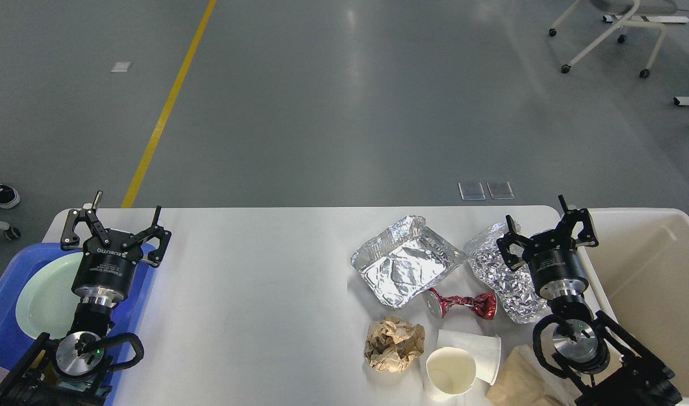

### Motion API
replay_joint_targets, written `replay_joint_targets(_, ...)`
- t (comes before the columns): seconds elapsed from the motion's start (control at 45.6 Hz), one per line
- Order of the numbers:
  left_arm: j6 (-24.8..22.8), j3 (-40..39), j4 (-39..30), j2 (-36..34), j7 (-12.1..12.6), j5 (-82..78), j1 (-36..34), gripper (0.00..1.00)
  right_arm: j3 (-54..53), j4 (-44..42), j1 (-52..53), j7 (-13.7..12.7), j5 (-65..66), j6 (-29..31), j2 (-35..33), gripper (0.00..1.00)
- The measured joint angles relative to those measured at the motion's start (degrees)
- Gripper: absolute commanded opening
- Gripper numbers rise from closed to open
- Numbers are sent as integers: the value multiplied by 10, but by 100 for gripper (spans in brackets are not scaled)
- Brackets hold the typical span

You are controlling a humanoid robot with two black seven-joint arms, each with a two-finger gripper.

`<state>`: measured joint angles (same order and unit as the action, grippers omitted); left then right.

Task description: Tidy desktop

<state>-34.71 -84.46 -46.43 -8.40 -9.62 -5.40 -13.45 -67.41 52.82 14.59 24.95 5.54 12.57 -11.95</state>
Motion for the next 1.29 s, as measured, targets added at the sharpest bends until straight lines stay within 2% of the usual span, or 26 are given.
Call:
replay_joint_targets(0.482, -3, -3, 5, 4, -7, 2, 0, 96, 0, 0, 0, 0, 0, 0, 0, 100)
replay_joint_targets(1.293, -8, 4, 5, 1, -2, 1, 0, 96, 0, 0, 0, 0, 0, 0, 0, 100)
